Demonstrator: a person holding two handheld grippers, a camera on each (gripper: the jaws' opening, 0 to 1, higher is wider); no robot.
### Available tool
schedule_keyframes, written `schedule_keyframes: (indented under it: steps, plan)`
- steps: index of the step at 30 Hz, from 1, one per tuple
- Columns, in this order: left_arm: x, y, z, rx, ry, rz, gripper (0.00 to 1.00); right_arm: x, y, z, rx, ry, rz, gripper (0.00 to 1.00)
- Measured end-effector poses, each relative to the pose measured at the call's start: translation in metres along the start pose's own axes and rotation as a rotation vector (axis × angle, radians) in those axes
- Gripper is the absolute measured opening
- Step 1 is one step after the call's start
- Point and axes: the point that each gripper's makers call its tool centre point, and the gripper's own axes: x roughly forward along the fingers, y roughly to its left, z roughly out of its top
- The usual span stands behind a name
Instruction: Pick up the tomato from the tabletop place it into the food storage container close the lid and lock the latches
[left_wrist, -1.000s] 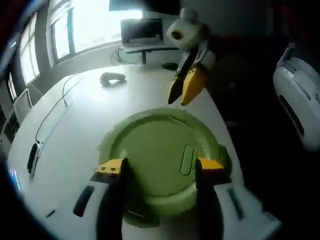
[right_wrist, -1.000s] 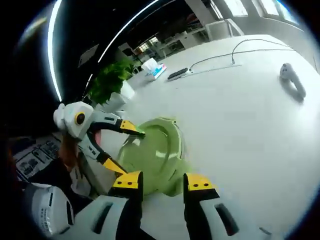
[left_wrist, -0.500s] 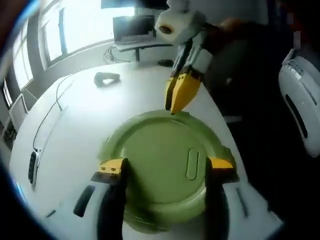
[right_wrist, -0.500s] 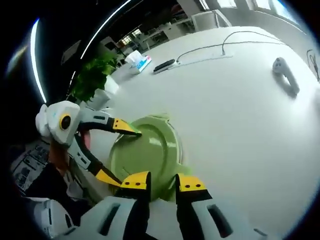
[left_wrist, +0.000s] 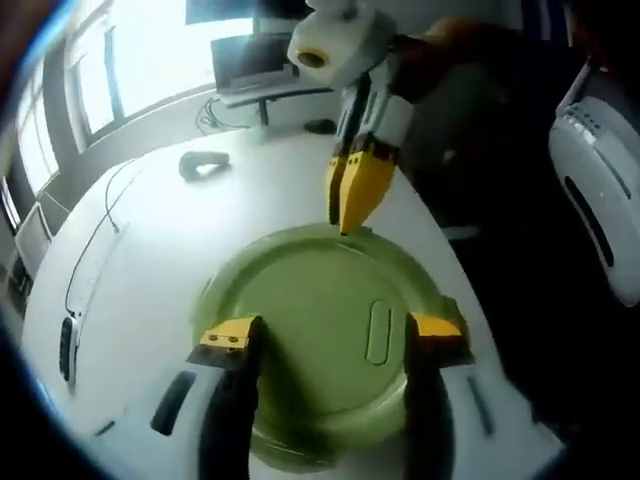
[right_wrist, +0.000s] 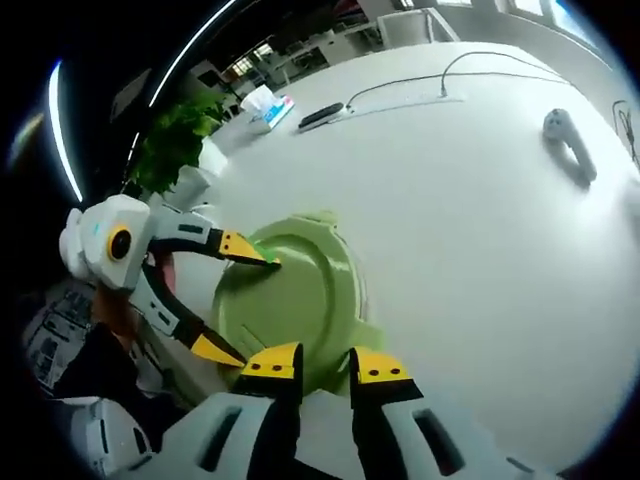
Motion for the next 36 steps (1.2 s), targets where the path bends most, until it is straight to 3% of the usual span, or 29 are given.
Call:
schedule_keyframes:
  steps: [12, 18, 31, 36]
  plan:
    - [0.004, 0.001, 0.003, 0.005, -0.004, -0.002, 0.52, 0.004, -0.012, -0.007, 0.012, 0.026, -0.036, 0.15]
    - [0.004, -0.001, 0.003, -0.002, -0.017, 0.005, 0.49, 0.01, -0.013, -0.008, 0.033, 0.031, -0.031, 0.21]
    - [0.005, -0.005, 0.004, -0.012, -0.046, 0.009, 0.45, 0.015, -0.01, -0.007, 0.027, 0.09, -0.113, 0.2]
    - [0.005, -0.005, 0.004, -0.008, -0.06, 0.008, 0.44, 0.016, -0.011, -0.007, 0.094, 0.11, -0.106, 0.18]
